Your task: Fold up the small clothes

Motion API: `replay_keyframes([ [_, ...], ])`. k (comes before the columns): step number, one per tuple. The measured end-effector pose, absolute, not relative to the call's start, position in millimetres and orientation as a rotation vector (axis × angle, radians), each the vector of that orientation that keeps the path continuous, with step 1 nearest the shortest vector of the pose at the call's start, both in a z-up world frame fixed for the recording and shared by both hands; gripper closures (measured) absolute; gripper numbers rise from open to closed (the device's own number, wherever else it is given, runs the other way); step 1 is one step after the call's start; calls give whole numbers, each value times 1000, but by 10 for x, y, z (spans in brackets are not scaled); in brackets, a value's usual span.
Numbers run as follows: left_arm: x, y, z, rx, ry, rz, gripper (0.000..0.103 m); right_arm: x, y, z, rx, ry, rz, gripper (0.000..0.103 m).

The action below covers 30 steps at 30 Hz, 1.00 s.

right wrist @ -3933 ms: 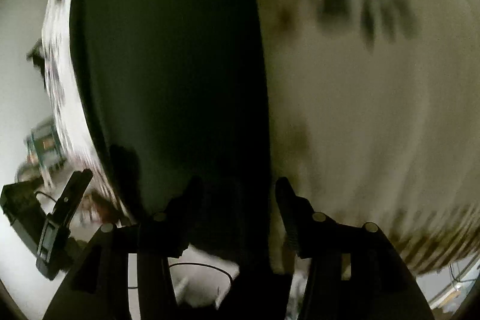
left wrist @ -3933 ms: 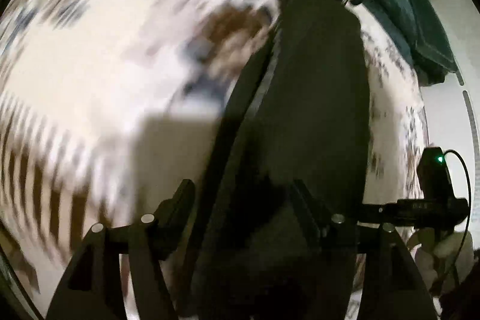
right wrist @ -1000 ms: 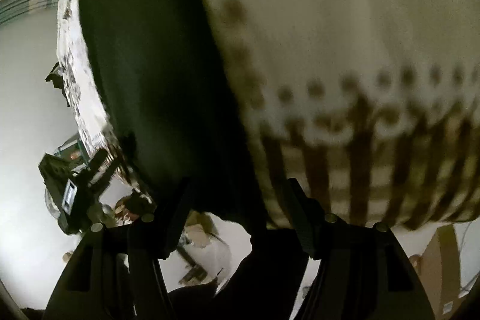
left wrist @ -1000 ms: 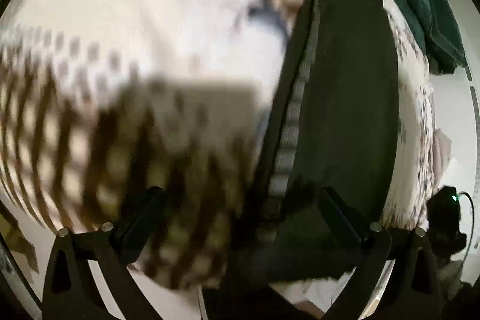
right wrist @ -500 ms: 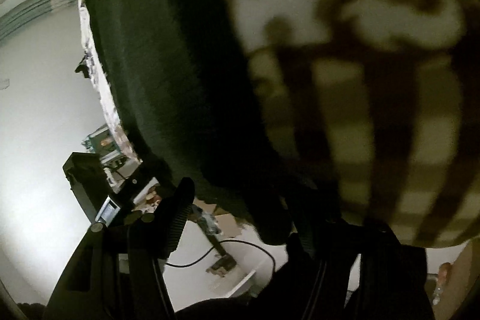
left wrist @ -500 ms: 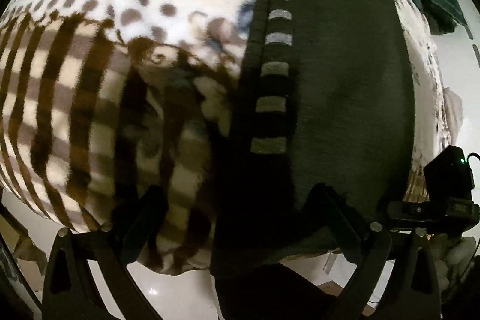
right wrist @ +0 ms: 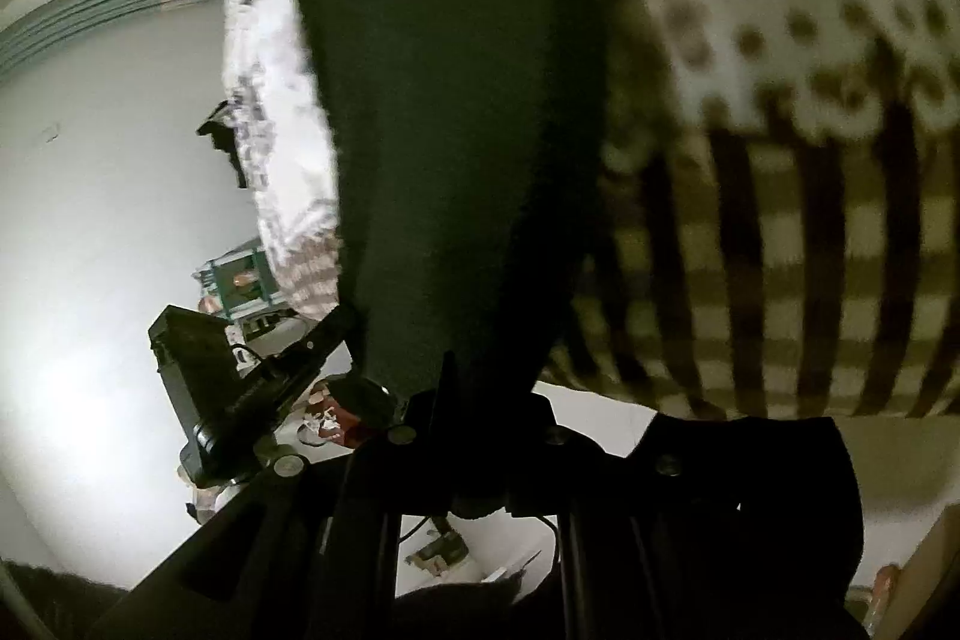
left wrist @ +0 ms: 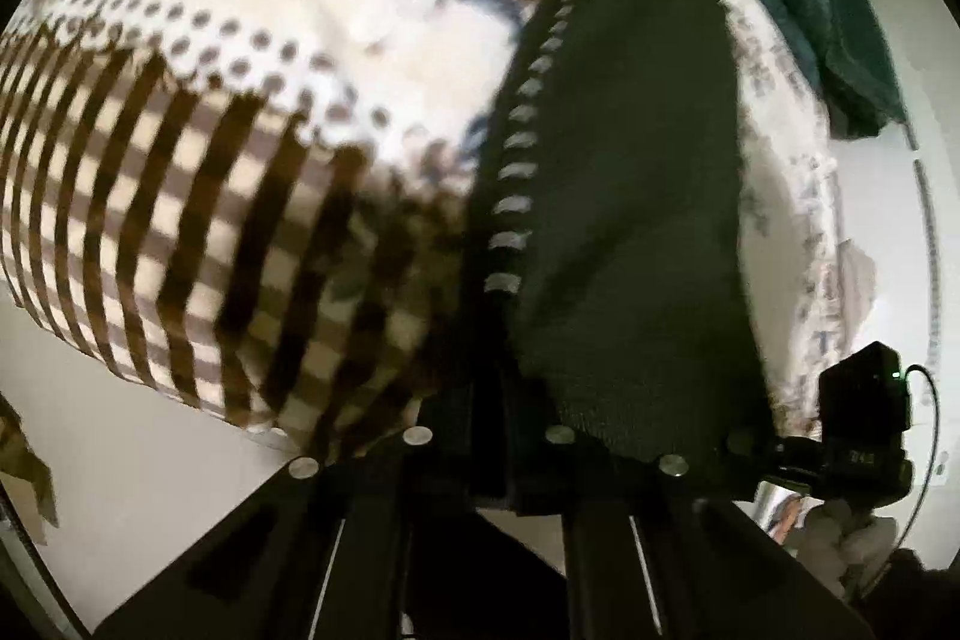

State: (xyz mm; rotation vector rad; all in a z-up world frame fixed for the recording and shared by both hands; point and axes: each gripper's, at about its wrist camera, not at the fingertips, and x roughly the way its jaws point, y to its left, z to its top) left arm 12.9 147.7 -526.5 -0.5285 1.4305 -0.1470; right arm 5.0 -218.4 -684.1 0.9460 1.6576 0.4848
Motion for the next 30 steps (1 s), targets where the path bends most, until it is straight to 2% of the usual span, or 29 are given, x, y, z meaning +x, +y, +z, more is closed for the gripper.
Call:
replay_keyframes([
  [6, 387, 1606, -4874, -670, 1335, -178, 100, 418, -2317, -6322, 978, 1549, 521, 93],
  [13, 1187, 1447, -4595, -678, 1221, -225, 100, 1143, -2406, -5885, 989, 1447, 513, 93],
  [17, 1587, 1420, -4760, -676, 1238, -250, 99, 1594, -2456, -5877, 922, 1462, 442, 93],
  [21, 1583, 1435, -5149, -650, 1344, -226, 97, 1701, -2605, -6048, 932, 1501, 377, 93],
  [25, 1169, 1627, -5585, -801, 1432, -122, 88, 1615, -2712, -6337, 930, 1540, 322, 93],
  [27, 915, 1632, -5731, -897, 1450, -99, 68, 1627, -2698, -6437, 930, 1545, 308, 93],
  [28, 782, 1590, -5817, -967, 1451, -100, 54, 1635, -2692, -6463, 928, 1545, 304, 93],
  [30, 638, 1457, -5950, -1079, 1446, -124, 51, 1640, -2651, -6513, 916, 1548, 302, 93],
])
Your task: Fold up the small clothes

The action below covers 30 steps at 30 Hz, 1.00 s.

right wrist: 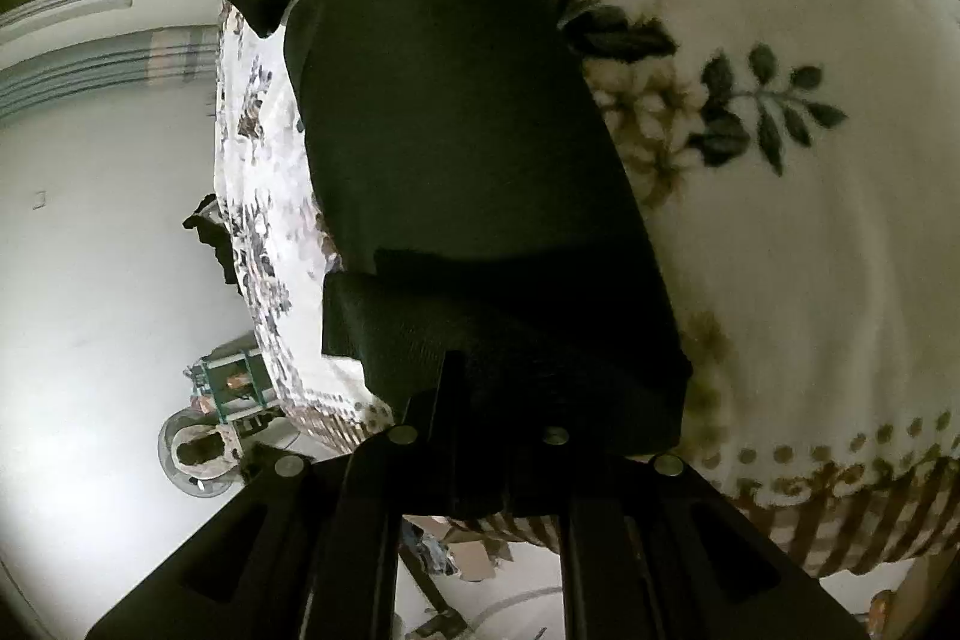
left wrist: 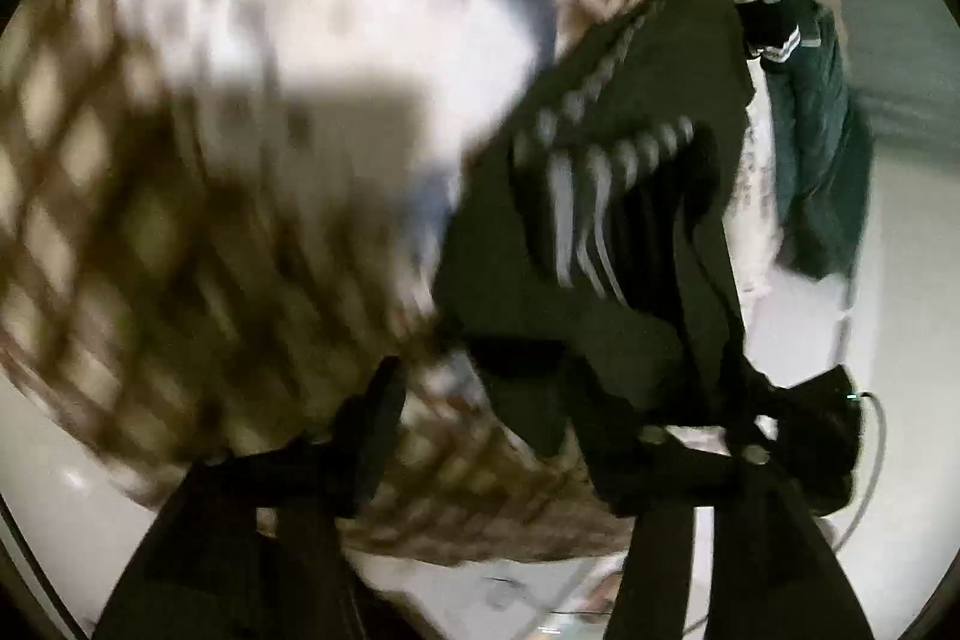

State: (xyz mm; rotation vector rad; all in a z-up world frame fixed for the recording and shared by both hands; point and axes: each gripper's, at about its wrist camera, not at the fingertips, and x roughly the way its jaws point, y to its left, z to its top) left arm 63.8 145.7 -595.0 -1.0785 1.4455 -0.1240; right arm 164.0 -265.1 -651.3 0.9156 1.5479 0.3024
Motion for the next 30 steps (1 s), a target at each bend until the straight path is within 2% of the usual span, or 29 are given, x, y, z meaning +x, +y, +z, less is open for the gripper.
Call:
replay_keyframes([
  [2, 611, 1247, -6084, -1124, 1444, -163, 51, 1629, -2630, -6556, 914, 1553, 295, 93],
  [6, 724, 890, -6171, -1020, 1441, -168, 53, 1531, -2682, -6621, 919, 1574, 265, 93],
  [7, 728, 851, -6130, -989, 1425, -146, 60, 1514, -2695, -6639, 915, 1579, 260, 93],
  [8, 723, 828, -6077, -964, 1412, -134, 98, 1497, -2708, -6652, 909, 1584, 253, 93],
  [9, 717, 819, -6036, -944, 1420, -123, 100, 1487, -2715, -6659, 906, 1587, 248, 93],
  [17, 612, 1315, -5454, -1127, 1295, -163, 100, 1343, -2746, -6642, 926, 1612, 247, 93],
  [20, 511, 1437, -5320, -1119, 1318, -189, 100, 1216, -2716, -6637, 916, 1641, 265, 93],
  [23, 315, 1478, -5378, -1030, 1404, -170, 100, 991, -2632, -6671, 867, 1703, 278, 93],
  [26, 40, 1537, -5658, -917, 1517, -104, 98, 749, -2526, -6789, 807, 1776, 278, 93],
  [30, -153, 1652, -5811, -896, 1579, 5, 99, 473, -2440, -6995, 756, 1845, 252, 93],
])
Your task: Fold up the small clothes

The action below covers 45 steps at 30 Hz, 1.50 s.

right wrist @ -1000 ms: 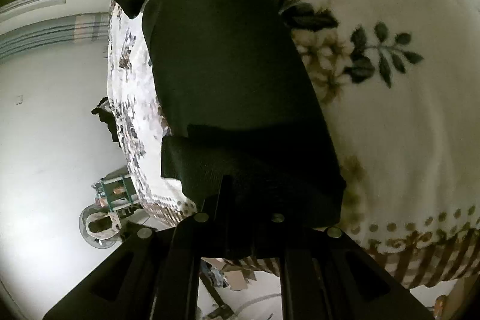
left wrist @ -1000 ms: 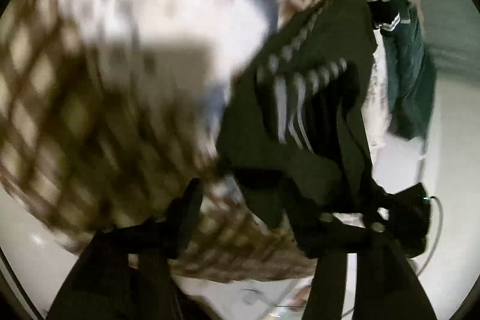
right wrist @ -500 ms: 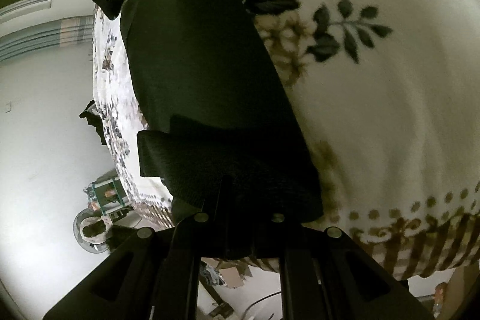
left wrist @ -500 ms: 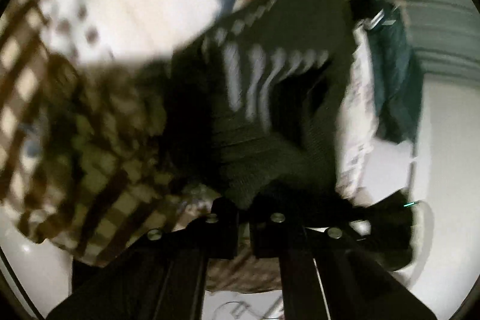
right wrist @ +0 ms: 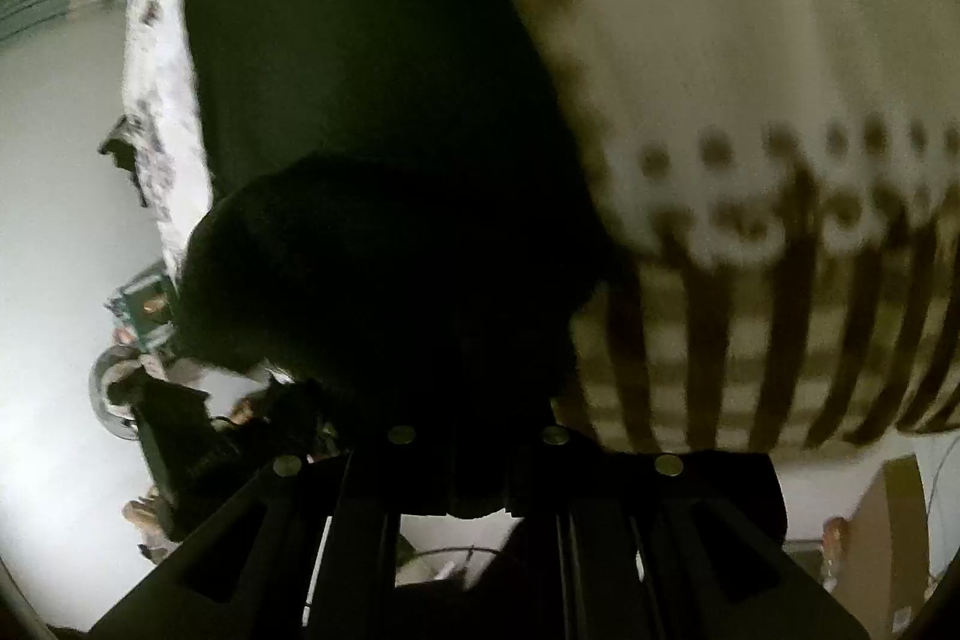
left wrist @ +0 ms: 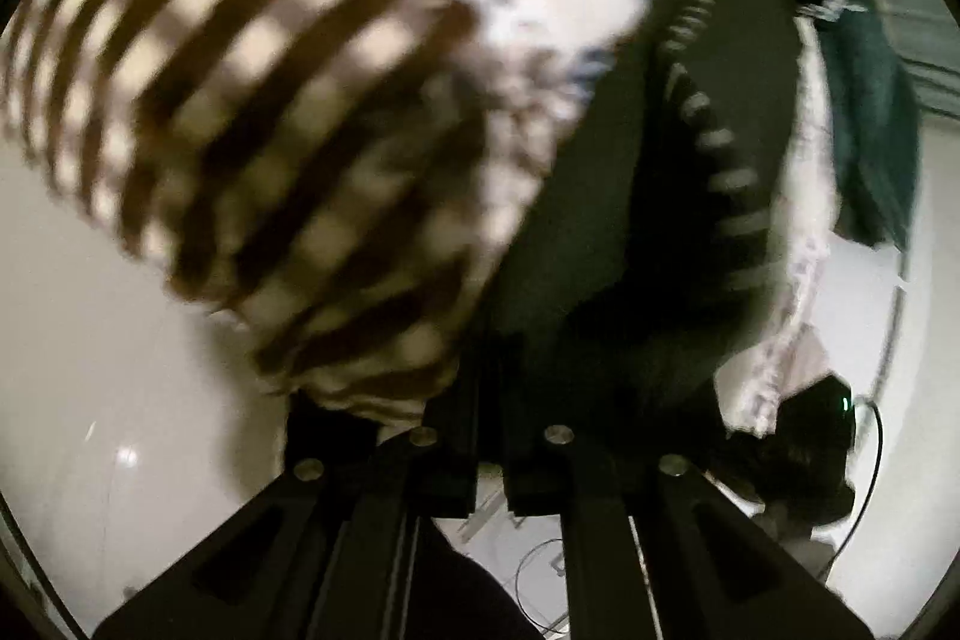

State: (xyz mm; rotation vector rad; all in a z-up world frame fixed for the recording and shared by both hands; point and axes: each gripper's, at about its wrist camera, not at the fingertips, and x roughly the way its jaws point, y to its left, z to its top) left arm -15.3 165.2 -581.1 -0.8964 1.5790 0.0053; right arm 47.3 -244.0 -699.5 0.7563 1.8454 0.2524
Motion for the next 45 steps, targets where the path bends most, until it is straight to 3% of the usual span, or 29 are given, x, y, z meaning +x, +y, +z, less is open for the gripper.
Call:
replay_keyframes([
  [3, -125, 1664, -5659, -881, 1485, -7, 92, 349, -2408, -7110, 755, 1865, 250, 93],
  [4, -78, 1628, -5603, -862, 1448, -38, 75, 327, -2400, -7125, 753, 1865, 251, 93],
  [5, -24, 1582, -5569, -835, 1422, -66, 48, 321, -2393, -7135, 751, 1866, 250, 93],
  [6, 20, 1543, -5555, -812, 1398, -86, 38, 324, -2390, -7133, 747, 1865, 250, 93],
  [7, 112, 1483, -5566, -788, 1372, -106, 34, 332, -2385, -7131, 741, 1864, 252, 93],
  [14, 317, 1080, -5997, -631, 1479, -136, 38, 328, -2292, -7134, 701, 1866, 266, 92],
  [15, 300, 1011, -5979, -564, 1468, -118, 46, 317, -2291, -7145, 707, 1868, 263, 89],
  [16, 284, 971, -5964, -524, 1470, -108, 86, 315, -2300, -7162, 707, 1870, 261, 86],
  [17, 252, 962, -5953, -519, 1474, -107, 94, 311, -2301, -7183, 700, 1876, 253, 86],
  [23, 1, 1180, -5642, -568, 1416, -115, 94, 202, -2199, -7224, 595, 1911, 259, 86],
  [29, -155, 1487, -5860, -660, 1486, -157, 90, 109, -2144, -7266, 584, 1916, 278, 85],
  [30, -148, 1522, -5867, -686, 1477, -164, 86, 102, -2171, -7281, 609, 1912, 283, 83],
  [31, -140, 1539, -5887, -712, 1466, -172, 69, 91, -2205, -7306, 642, 1904, 287, 76],
  [32, -126, 1546, -5921, -736, 1458, -185, 45, 88, -2237, -7331, 672, 1897, 289, 72],
  [34, -103, 1522, -6029, -797, 1450, -226, 39, 73, -2281, -7414, 761, 1876, 313, 59],
  [39, 4, 1289, -6154, -713, 1472, -212, 41, 23, -2305, -7638, 923, 1853, 330, 58],
  [41, -26, 1267, -6064, -649, 1475, -165, 81, -24, -2313, -7592, 966, 1818, 330, 88],
  [42, -63, 1313, -6009, -628, 1479, -145, 85, -43, -2298, -7563, 968, 1818, 345, 94],
  [45, -122, 1325, -5779, -654, 1465, -115, 93, -96, -2294, -7340, 965, 1780, 367, 94],
])
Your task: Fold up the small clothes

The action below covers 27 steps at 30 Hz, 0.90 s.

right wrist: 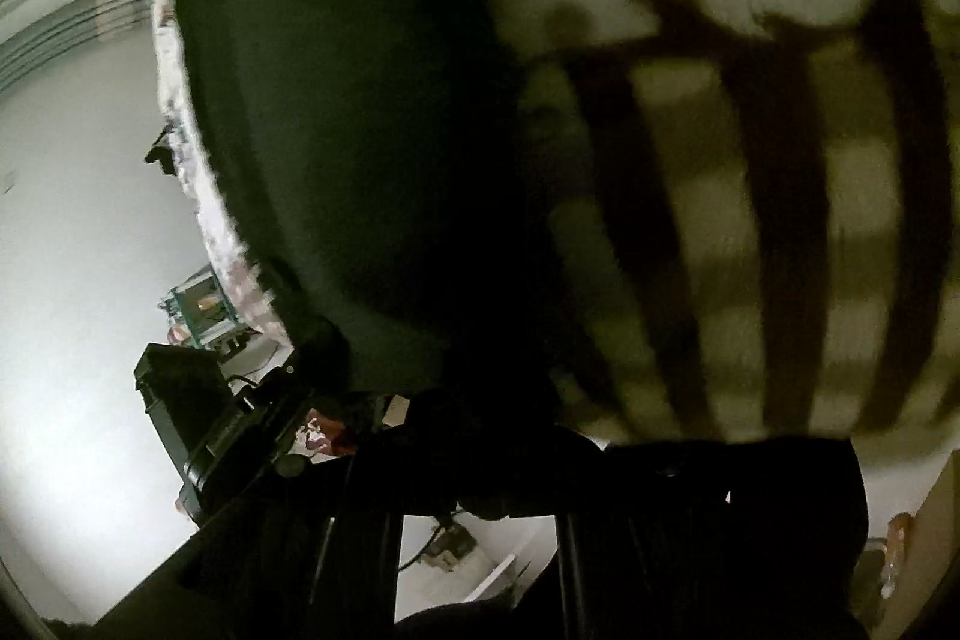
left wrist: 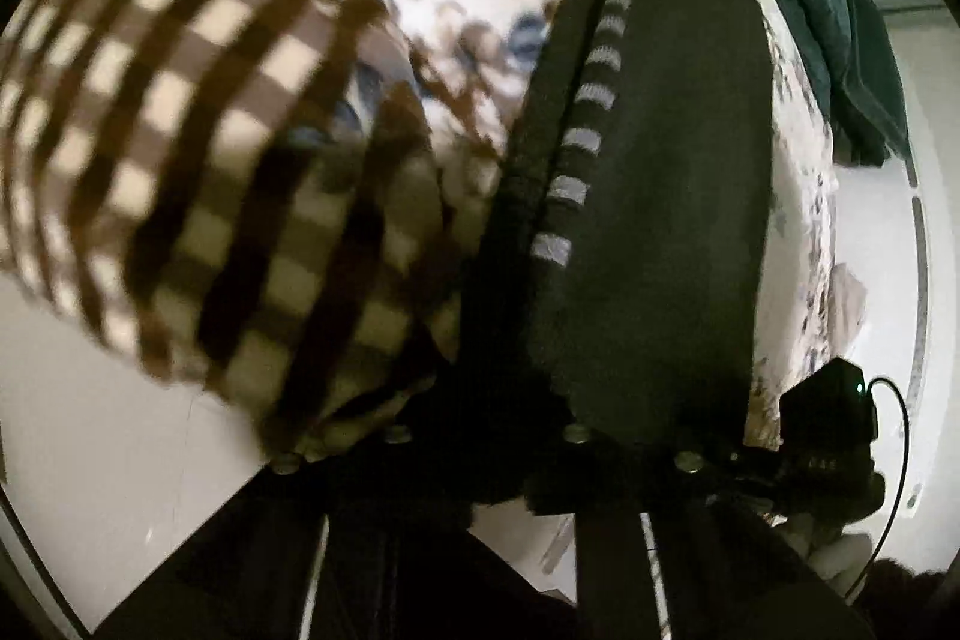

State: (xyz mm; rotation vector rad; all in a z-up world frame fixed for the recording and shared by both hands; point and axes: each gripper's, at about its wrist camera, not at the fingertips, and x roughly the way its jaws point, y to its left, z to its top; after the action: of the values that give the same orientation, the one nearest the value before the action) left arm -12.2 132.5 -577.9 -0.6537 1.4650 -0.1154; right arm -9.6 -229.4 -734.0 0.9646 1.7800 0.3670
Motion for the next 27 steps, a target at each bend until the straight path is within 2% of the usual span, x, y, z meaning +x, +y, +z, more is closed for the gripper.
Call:
replay_keyframes([
  [7, -17, 1468, -4960, -719, 1383, -163, 97, 19, -2405, -6562, 1005, 1634, 445, 95],
  [14, 863, 1361, -4277, -719, 1215, -269, 97, 731, -2520, -5814, 1016, 1439, 482, 95],
  [21, 2375, 1275, -4315, -709, 1118, -355, 97, 2101, -2593, -5614, 988, 1315, 389, 95],
  [27, 3609, 1203, -4639, -701, 1099, -390, 97, 3707, -2593, -5799, 901, 1245, 269, 95],
])
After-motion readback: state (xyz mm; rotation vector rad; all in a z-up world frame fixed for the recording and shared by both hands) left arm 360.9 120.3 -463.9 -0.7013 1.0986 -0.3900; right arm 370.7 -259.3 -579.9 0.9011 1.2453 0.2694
